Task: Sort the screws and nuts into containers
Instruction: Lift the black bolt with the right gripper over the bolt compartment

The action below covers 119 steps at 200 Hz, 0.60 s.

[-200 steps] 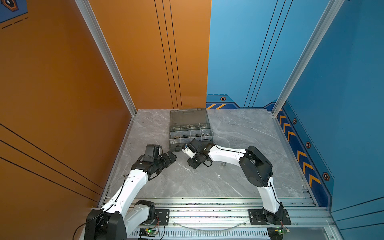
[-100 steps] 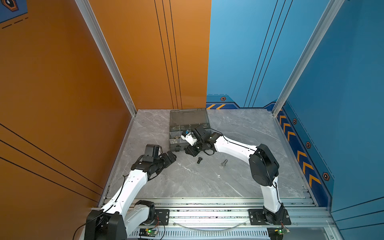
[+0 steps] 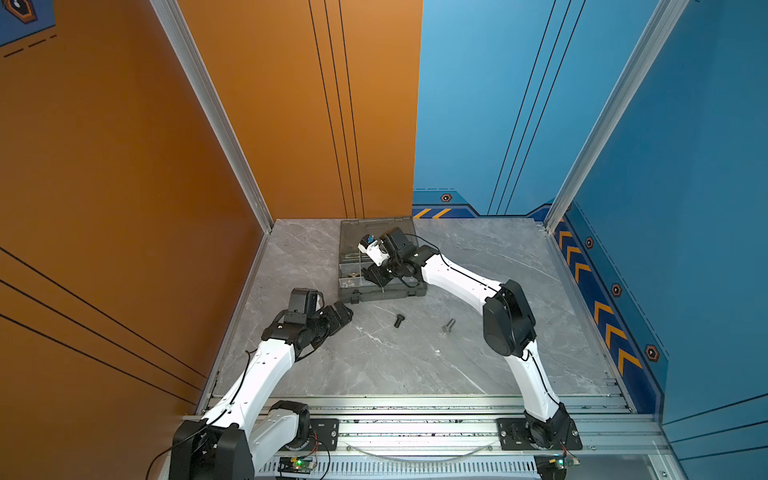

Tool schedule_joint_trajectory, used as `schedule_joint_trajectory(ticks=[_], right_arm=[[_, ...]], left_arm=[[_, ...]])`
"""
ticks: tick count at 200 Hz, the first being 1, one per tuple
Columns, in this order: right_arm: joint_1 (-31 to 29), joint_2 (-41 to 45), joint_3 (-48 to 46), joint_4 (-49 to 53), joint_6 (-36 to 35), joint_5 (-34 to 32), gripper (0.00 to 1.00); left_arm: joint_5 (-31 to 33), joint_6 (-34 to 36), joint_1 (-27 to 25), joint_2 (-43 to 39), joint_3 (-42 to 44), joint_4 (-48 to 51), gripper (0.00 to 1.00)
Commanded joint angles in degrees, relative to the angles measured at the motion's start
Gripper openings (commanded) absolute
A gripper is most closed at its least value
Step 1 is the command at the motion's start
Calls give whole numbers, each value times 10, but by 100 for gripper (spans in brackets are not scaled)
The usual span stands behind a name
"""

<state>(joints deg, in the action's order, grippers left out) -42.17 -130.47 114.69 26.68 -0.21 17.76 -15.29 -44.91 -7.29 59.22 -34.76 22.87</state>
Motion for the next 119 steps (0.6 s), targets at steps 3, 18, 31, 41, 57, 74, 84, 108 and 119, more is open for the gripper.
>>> schedule_joint_trajectory(ticks=[3,18,31,41,57,74,84,108,119], right_arm=[[5,-15,30,19,-10,-13,0],[5,-23,31,21,-10,-15,0],[5,-28,30,22,-10,-15,0],[5,-33,31,22,-10,-17,0],[4,-40,31,22,-10,-21,0],[4,-45,33,22,-10,-22,1],[4,-49,37,25,-10,-26,5],[5,-57,45,30,-12,-34,14],[5,-60,47,32,-13,-37,17]], left_arm=[[-11,-2,8,-10,0,-4,98],[-12,-2,7,-9,-1,-4,98],[-12,-2,7,-10,-2,-4,98],[-12,-2,8,-9,-1,-4,98],[-13,-3,7,-10,-2,-4,98],[-14,-3,8,-10,-2,-4,98],[-13,-3,7,-11,-2,-4,98],[-13,-4,7,-12,-2,-4,98],[-13,-4,8,-12,-2,-4,98]])
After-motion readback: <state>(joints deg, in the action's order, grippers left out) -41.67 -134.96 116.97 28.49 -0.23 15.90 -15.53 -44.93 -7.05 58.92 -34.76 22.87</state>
